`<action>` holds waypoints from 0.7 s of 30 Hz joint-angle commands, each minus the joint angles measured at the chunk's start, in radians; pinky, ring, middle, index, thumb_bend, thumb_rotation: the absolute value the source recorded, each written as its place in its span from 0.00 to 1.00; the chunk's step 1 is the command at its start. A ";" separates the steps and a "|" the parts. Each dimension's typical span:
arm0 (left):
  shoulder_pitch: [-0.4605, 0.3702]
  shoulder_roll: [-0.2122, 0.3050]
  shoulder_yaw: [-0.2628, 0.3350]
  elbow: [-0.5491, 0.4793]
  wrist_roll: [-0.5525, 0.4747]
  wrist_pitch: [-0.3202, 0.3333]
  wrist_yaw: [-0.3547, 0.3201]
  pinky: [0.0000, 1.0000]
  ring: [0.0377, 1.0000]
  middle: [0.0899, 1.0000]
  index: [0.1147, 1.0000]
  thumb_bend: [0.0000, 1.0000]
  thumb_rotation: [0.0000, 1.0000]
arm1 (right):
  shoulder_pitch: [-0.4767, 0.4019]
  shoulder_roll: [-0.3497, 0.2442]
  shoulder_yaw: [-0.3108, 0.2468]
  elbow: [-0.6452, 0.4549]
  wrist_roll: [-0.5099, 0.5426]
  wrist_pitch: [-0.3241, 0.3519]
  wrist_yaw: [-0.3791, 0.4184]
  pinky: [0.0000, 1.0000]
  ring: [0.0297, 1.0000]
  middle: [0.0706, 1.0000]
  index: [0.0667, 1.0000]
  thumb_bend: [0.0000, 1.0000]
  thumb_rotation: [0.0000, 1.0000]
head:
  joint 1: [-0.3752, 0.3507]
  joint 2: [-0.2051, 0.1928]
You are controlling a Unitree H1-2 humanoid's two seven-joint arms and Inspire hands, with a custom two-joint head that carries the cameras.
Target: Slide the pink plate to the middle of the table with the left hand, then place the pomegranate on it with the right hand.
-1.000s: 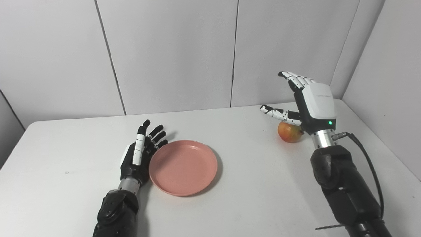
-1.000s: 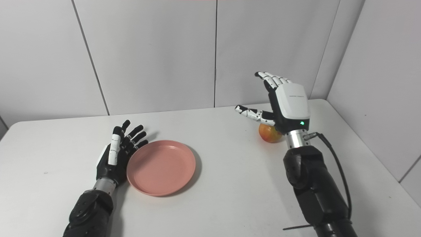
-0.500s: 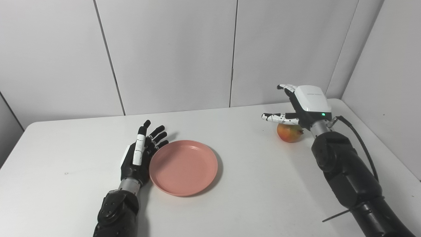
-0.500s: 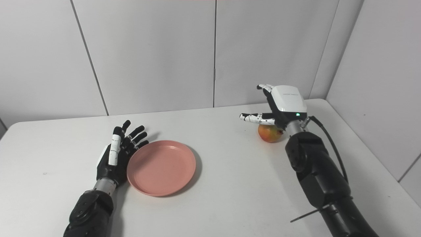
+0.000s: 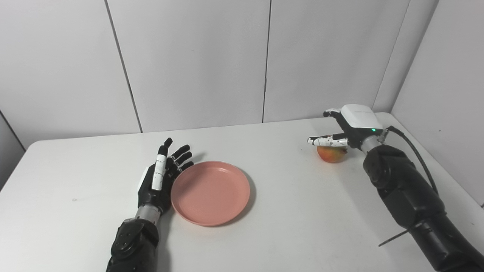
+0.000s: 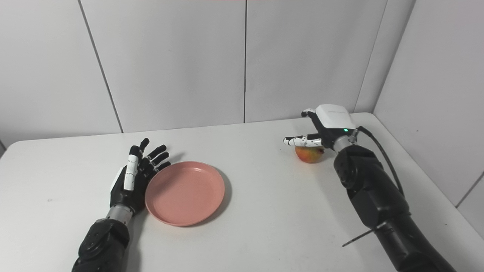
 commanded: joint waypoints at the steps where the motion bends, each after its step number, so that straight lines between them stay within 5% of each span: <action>1: 0.032 -0.008 -0.005 0.028 0.013 0.052 0.017 0.78 0.83 0.80 1.00 0.90 0.80 | -0.065 -0.018 -0.005 -0.010 0.012 0.031 -0.016 0.71 0.77 0.80 0.77 0.90 0.82 | 0.003 0.002; 9: 0.032 -0.009 -0.005 0.022 0.013 0.052 0.019 0.78 0.83 0.80 1.00 0.89 0.81 | -0.052 -0.011 0.017 0.032 0.031 0.062 -0.014 0.72 0.79 0.81 0.79 0.89 0.84 | 0.004 0.004; 21: 0.043 -0.012 -0.006 -0.003 0.014 0.061 0.026 0.77 0.83 0.79 1.00 0.88 0.81 | -0.032 0.020 0.025 0.168 0.087 0.030 -0.139 0.65 0.74 0.78 0.76 0.88 0.83 | 0.024 0.009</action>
